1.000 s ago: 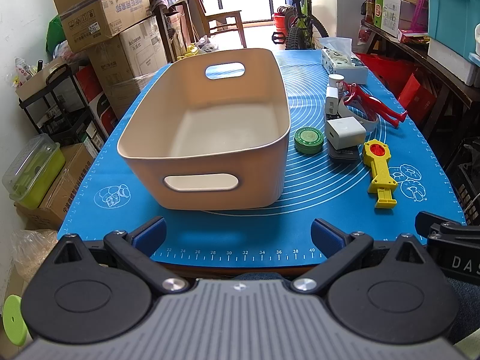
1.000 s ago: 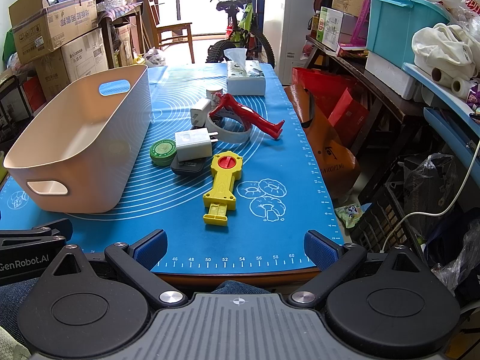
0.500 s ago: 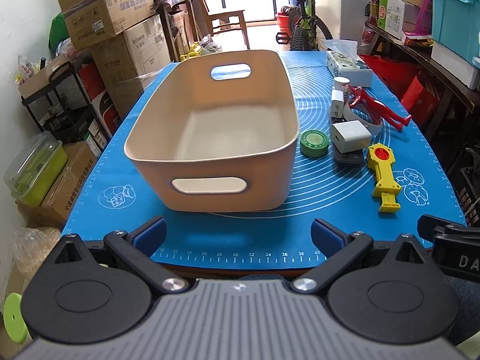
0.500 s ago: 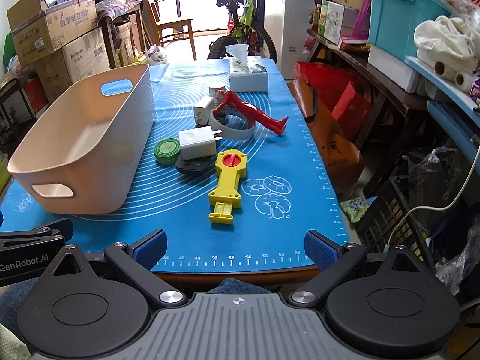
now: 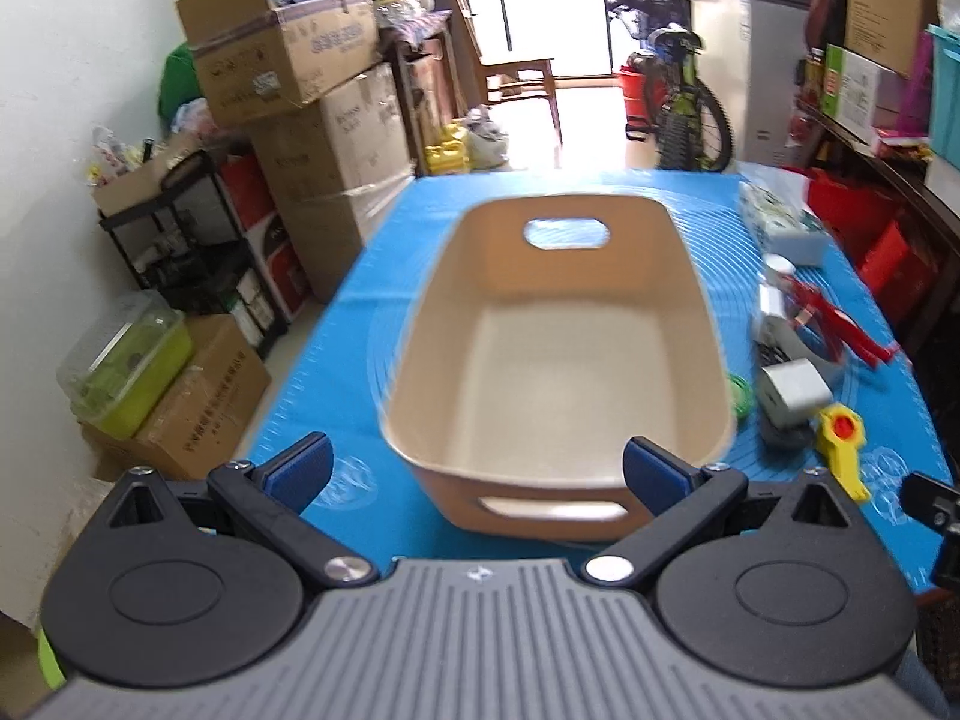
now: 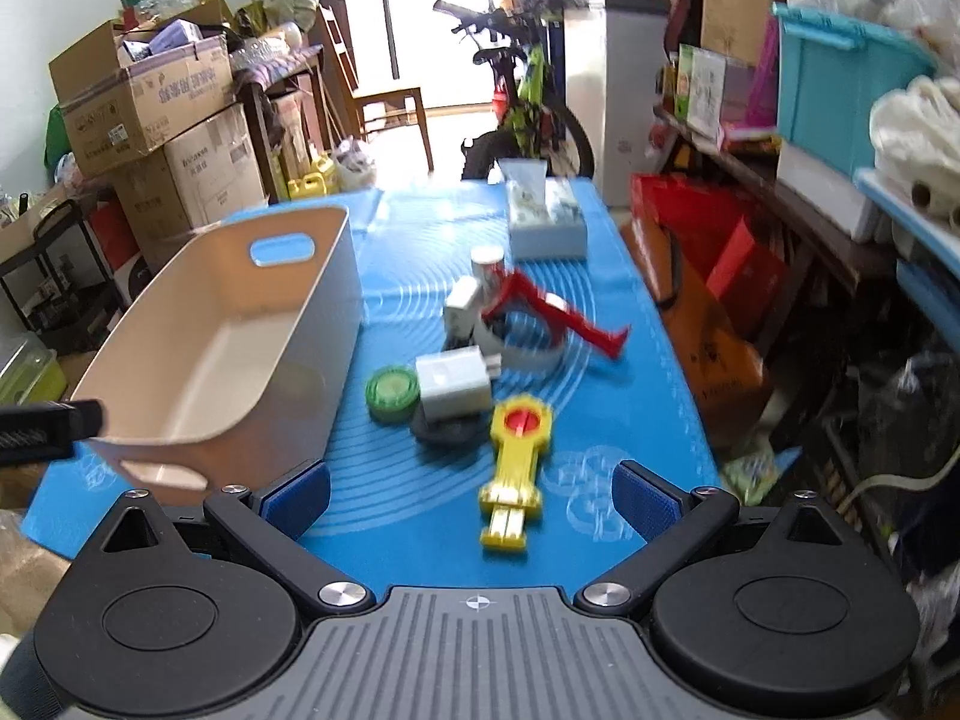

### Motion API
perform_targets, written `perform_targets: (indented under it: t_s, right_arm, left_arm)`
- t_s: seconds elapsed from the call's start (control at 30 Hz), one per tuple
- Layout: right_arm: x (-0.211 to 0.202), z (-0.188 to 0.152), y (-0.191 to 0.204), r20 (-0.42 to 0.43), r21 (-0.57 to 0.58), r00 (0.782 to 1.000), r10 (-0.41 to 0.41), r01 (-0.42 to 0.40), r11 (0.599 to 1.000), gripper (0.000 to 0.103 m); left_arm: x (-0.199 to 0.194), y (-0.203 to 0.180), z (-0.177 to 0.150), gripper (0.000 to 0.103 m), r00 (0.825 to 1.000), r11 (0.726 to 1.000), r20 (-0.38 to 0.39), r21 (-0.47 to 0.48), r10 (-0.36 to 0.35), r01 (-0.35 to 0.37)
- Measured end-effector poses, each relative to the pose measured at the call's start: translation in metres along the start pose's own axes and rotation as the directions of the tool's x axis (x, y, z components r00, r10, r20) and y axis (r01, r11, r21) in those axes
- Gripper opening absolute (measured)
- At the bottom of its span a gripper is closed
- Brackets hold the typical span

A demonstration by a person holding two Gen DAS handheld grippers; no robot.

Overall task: Organize rigid objects
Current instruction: 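Move the left tool to the beige bin rim while the right tool approaches the yellow toy, then grip the bin rim with the left tool while the right tool grasps the yellow toy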

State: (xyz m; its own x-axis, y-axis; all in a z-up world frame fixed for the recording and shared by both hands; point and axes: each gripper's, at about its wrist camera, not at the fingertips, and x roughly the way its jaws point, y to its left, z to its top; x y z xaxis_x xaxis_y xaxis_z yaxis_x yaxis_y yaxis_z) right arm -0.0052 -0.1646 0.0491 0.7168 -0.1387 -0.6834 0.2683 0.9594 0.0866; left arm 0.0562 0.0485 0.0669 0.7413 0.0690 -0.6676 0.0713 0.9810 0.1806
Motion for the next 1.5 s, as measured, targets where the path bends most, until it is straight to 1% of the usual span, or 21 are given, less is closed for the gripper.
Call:
perform_targets:
  t_s: [0.07, 0.17, 0.27, 0.37, 0.43, 0.47, 0.53, 0.63, 0.73, 0.77, 0.8, 0.87, 0.9, 1.0, 1.07, 1.2, 1.23, 1.3, 1.37, 1.43, 1.5]
  right_arm:
    - [0.006, 0.007, -0.001, 0.006, -0.004, 1.000, 0.013, -0.013, 1.000, 0.100]
    - [0.019, 0.018, 0.000, -0.001, -0.020, 1.000, 0.000, -0.001, 1.000, 0.100]
    - [0.036, 0.025, -0.003, -0.018, -0.024, 1.000, 0.009, -0.009, 1.000, 0.100]
    - [0.056, 0.029, -0.005, -0.044, -0.041, 0.999, -0.007, 0.005, 0.999, 0.099]
    - [0.068, 0.030, -0.007, -0.059, -0.048, 0.998, -0.022, 0.019, 0.999, 0.099]
    - [0.074, 0.030, -0.007, -0.066, -0.050, 0.997, -0.028, 0.025, 0.998, 0.099]
    - [0.087, 0.029, -0.009, -0.083, -0.050, 0.996, -0.033, 0.029, 0.998, 0.099]
    - [0.106, 0.023, -0.012, -0.119, -0.039, 0.992, -0.039, 0.035, 0.999, 0.097]
    - [0.125, 0.014, -0.013, -0.164, -0.034, 0.985, -0.060, 0.055, 0.998, 0.093]
    - [0.131, 0.012, -0.014, -0.181, -0.030, 0.981, -0.068, 0.064, 0.998, 0.093]
    - [0.136, 0.010, -0.015, -0.196, -0.022, 0.978, -0.069, 0.066, 0.998, 0.091]
    - [0.145, 0.006, -0.018, -0.220, -0.007, 0.973, -0.071, 0.071, 0.997, 0.088]
    - [0.149, 0.004, -0.019, -0.231, -0.003, 0.970, -0.075, 0.077, 0.997, 0.087]
    - [0.160, 0.000, -0.022, -0.261, 0.011, 0.962, -0.082, 0.088, 0.996, 0.084]
    - [0.166, -0.002, -0.024, -0.275, 0.024, 0.958, -0.081, 0.091, 0.996, 0.082]
    - [0.176, -0.006, -0.023, -0.302, 0.015, 0.950, -0.085, 0.094, 0.995, 0.078]
    - [0.178, -0.006, -0.024, -0.307, 0.012, 0.948, -0.089, 0.098, 0.995, 0.077]
    - [0.180, -0.006, -0.023, -0.300, 0.004, 0.949, -0.096, 0.102, 0.995, 0.075]
    - [0.181, -0.004, -0.021, -0.301, 0.002, 0.948, -0.102, 0.108, 0.994, 0.073]
    - [0.182, -0.002, -0.021, -0.295, 0.005, 0.950, -0.106, 0.112, 0.994, 0.064]
    - [0.182, -0.001, -0.021, -0.291, 0.013, 0.950, -0.110, 0.119, 0.993, 0.061]
  left_arm:
    - [0.000, 0.009, 0.009, 0.102, 1.000, 1.000, 0.008, -0.015, 0.001, -0.001]
    - [0.006, 0.020, 0.021, 0.102, 1.000, 0.999, 0.000, -0.028, 0.025, -0.025]
    - [0.018, 0.030, 0.028, 0.102, 0.999, 0.999, -0.038, -0.040, 0.026, -0.027]
    - [0.033, 0.038, 0.032, 0.102, 0.997, 0.999, -0.080, -0.051, 0.015, -0.020]
    - [0.047, 0.043, 0.033, 0.102, 0.991, 0.998, -0.129, -0.062, 0.017, -0.026]
    - [0.056, 0.046, 0.033, 0.102, 0.987, 0.997, -0.163, -0.075, 0.011, -0.024]
    - [0.067, 0.054, 0.029, 0.102, 0.980, 0.995, -0.197, -0.100, -0.026, 0.006]
    - [0.084, 0.064, 0.026, 0.101, 0.978, 0.993, -0.205, -0.116, -0.036, 0.012]
    - [0.101, 0.074, 0.024, 0.099, 0.975, 0.988, -0.217, -0.156, -0.051, 0.017]
    - [0.106, 0.076, 0.024, 0.086, 0.973, 0.985, -0.224, -0.170, -0.048, 0.010]
    - [0.111, 0.076, 0.024, 0.080, 0.970, 0.985, -0.238, -0.174, -0.044, 0.003]
    - [0.119, 0.074, 0.022, 0.078, 0.965, 0.987, -0.259, -0.161, -0.036, -0.006]
    - [0.121, 0.073, 0.022, 0.077, 0.965, 0.987, -0.261, -0.158, -0.032, -0.010]
    - [0.127, 0.070, 0.020, 0.071, 0.967, 0.990, -0.256, -0.141, -0.022, -0.015]
    - [0.131, 0.069, 0.019, 0.059, 0.966, 0.990, -0.258, -0.140, -0.037, 0.000]
    - [0.139, 0.071, 0.018, 0.049, 0.963, 0.988, -0.263, -0.151, -0.055, 0.015]
    - [0.141, 0.072, 0.018, 0.042, 0.962, 0.988, -0.264, -0.156, -0.061, 0.020]
    - [0.144, 0.072, 0.019, 0.036, 0.960, 0.986, -0.268, -0.165, -0.081, 0.037]
    - [0.147, 0.072, 0.019, 0.024, 0.957, 0.983, -0.269, -0.173, -0.107, 0.061]
    - [0.148, 0.071, 0.019, 0.019, 0.956, 0.983, -0.268, -0.167, -0.119, 0.075]
    - [0.148, 0.068, 0.019, 0.016, 0.957, 0.985, -0.264, -0.153, -0.118, 0.079]
